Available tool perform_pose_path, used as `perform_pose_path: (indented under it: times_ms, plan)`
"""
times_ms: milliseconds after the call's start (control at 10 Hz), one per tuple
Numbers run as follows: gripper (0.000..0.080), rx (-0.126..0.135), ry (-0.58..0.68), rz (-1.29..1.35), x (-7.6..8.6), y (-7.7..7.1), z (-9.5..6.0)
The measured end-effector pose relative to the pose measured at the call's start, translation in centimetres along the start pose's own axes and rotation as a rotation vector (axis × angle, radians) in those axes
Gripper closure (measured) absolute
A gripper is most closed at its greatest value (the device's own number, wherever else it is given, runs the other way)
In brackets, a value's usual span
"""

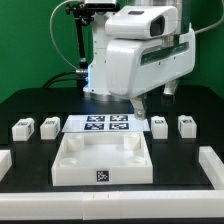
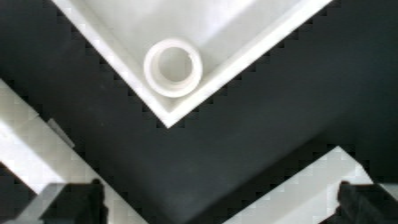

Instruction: Assemble one leg

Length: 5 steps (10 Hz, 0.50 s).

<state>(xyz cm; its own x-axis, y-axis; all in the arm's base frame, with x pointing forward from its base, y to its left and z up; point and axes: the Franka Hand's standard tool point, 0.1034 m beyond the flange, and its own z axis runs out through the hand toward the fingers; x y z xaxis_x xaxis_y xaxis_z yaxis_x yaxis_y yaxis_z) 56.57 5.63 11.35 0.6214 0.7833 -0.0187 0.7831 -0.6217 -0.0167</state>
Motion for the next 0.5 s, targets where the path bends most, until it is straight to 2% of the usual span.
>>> perform_pose_path:
  times_ms: [500]
  plan:
    - [0.0150, 0.001, -0.001, 0.000, -0.01, -0.02, 0.06]
